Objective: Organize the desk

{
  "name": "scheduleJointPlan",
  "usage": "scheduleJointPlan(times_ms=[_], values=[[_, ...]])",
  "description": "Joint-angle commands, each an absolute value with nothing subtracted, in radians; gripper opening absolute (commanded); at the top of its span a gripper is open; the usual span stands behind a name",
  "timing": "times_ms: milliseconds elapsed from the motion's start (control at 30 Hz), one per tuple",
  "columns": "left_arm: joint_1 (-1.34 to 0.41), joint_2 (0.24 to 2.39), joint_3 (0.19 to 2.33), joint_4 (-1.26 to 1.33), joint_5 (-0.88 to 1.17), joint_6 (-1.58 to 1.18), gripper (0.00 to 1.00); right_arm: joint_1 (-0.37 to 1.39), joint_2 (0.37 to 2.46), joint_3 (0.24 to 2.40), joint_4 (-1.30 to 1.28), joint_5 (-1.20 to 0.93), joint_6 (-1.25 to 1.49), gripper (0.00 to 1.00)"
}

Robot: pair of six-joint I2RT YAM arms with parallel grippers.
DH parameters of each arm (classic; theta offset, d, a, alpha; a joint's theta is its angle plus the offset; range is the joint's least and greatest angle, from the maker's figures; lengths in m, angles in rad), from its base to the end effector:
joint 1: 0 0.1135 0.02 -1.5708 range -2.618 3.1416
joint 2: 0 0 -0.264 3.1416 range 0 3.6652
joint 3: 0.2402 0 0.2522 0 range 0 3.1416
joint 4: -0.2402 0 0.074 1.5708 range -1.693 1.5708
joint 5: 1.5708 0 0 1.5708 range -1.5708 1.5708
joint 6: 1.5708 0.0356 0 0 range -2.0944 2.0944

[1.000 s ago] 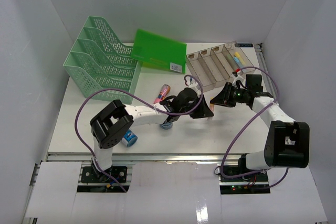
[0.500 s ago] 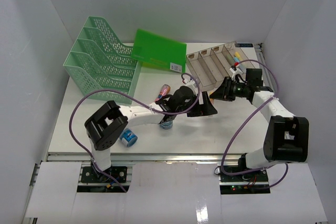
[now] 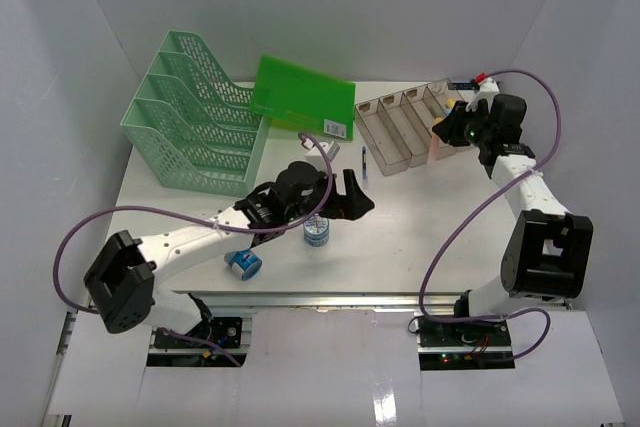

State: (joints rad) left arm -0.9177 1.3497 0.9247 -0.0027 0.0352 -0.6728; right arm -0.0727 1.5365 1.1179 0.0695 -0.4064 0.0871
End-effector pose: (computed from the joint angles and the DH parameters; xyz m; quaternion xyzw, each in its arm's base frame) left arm 0.1872 -0.2467 0.2793 0.1122 0.8335 -0.3966 0.3681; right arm 0.3595 -0.0121 0.2961 -0.0513 0.8090 0.1693 0.5606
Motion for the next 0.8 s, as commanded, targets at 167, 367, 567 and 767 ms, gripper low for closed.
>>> scheduleJointPlan(times_ms=[167,367,567,767], values=[[-0.903,1.108,0.822,-0.243,-0.122,-0.514,0.98,-0.073,1.822,1.472,0.275,-0.043,-0.107,0.08],[-0.888,1.074,0.791,-0.302,-0.182,-0.492,0.98,-0.071,2.071,1.790,0.167,0.078,-0.316,0.08],[-0.880,1.099,0.786,-0.305,-0.203,-0.499,0.98,-0.071,2.211,1.890,0.141,0.097,-0.435,0.08],[-0.874,1.114,0.809,-0.305,-0.218,-0.500,0.98,-0.067,2.230,1.894,0.089,0.063,-0.473,0.08]])
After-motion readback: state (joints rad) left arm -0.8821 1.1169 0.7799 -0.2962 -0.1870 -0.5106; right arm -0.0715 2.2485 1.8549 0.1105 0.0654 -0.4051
